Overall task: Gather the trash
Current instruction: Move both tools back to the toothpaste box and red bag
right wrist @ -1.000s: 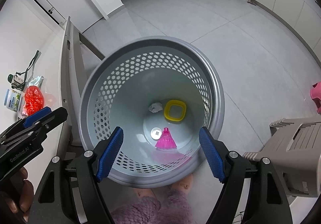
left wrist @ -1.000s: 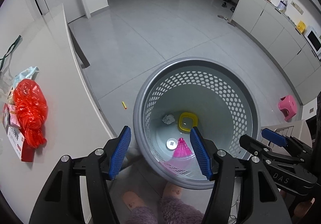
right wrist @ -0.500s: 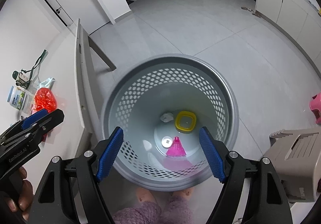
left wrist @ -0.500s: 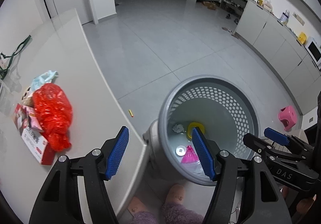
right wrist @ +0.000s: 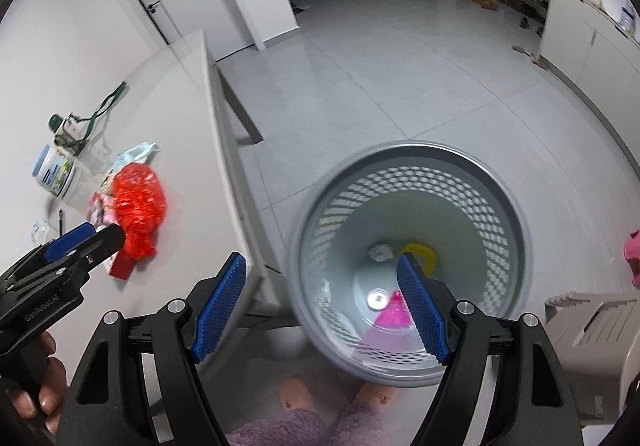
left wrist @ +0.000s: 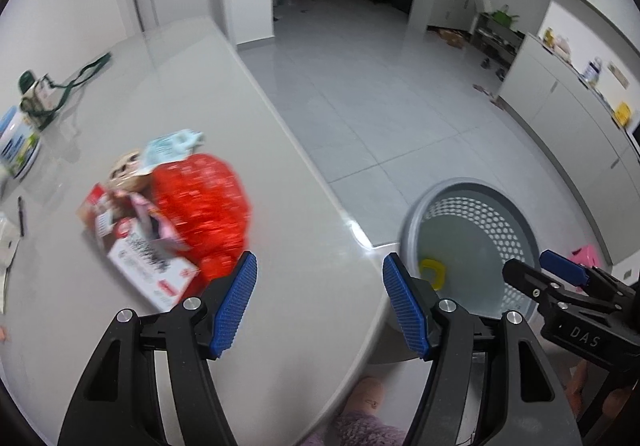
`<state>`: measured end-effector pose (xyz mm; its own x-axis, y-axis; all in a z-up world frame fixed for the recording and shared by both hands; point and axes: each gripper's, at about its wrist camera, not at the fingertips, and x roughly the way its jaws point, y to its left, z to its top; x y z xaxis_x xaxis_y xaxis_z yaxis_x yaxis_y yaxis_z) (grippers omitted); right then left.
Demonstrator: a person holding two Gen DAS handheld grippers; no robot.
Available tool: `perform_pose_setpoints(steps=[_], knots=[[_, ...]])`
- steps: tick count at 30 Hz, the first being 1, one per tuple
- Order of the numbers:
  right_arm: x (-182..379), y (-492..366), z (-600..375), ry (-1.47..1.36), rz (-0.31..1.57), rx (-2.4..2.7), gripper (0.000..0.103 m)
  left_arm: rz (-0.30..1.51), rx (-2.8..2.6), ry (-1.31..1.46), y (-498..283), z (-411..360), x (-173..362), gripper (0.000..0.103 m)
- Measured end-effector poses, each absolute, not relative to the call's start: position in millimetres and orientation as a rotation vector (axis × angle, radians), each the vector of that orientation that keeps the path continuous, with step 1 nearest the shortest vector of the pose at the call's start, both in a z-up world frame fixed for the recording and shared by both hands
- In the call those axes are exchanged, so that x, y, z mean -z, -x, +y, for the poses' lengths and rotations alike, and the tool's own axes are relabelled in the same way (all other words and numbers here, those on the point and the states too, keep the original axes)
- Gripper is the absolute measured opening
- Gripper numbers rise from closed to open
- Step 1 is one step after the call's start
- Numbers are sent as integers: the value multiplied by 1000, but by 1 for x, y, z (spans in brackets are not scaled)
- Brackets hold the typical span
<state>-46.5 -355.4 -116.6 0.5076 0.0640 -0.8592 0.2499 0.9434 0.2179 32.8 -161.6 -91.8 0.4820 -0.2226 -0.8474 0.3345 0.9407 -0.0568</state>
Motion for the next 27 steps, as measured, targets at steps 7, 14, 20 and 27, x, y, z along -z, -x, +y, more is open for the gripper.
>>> perform_pose_setpoints(steps=[7, 14, 20, 27], knots=[[117, 28, -304, -279, 1059, 36, 75, 1028, 247, -67, -34, -98, 99, 64], [121, 10, -250, -232, 1075, -47, 75, 1041, 160, -29, -34, -44, 110, 65], [129, -3, -208, -201, 1089, -109, 75, 1058, 87, 8, -35, 0, 119, 65], [141, -18, -175, -179, 1103, -141, 75, 1073, 38, 35, -34, 34, 129, 66]])
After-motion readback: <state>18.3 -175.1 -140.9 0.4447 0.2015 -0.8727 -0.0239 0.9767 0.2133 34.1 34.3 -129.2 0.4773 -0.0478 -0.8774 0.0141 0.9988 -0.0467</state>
